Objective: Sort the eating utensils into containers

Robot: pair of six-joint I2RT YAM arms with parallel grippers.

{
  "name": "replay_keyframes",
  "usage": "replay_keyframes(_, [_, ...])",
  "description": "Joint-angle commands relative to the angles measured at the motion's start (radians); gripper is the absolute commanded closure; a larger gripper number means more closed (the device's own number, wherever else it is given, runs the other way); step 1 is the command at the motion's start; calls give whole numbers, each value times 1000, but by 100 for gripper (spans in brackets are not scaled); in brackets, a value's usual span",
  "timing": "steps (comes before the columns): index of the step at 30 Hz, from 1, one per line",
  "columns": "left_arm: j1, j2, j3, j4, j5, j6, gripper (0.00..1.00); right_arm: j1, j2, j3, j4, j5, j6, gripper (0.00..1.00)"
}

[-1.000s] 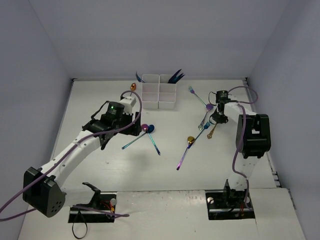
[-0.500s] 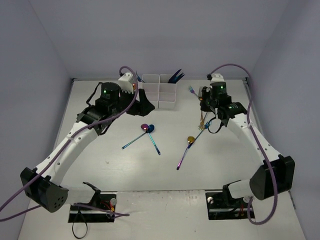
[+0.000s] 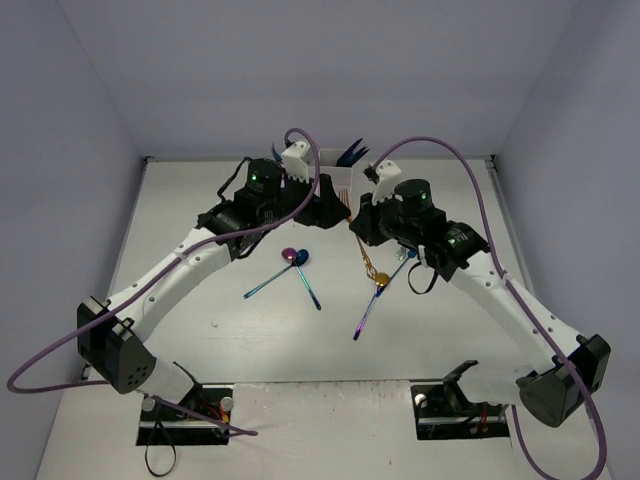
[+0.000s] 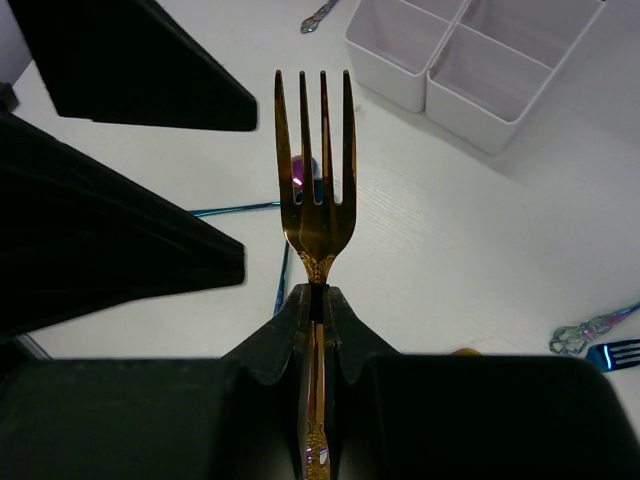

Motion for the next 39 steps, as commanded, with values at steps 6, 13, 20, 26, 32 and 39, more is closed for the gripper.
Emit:
replay_keyframes(6, [-44, 12, 55, 110, -85, 80, 45, 35, -14, 18, 87, -63, 5, 100])
replay_keyframes(13, [-45, 32, 54, 141, -88, 107, 95, 34, -11, 12, 98, -80, 11, 100])
replay_keyframes(20, [-47, 20, 35, 227, -136, 157, 100, 32, 15, 15, 97, -35, 8, 60])
replay_keyframes(26, [-37, 43, 56, 228, -358, 201, 100, 6, 20, -1, 96, 110, 49, 17])
replay_keyframes(32, [53, 145, 160, 269, -591, 252, 100, -155, -33, -62, 94, 175, 137, 0])
replay_keyframes(39, [181, 356, 374, 352, -726, 277, 100, -203, -83, -144, 91, 181, 151, 0])
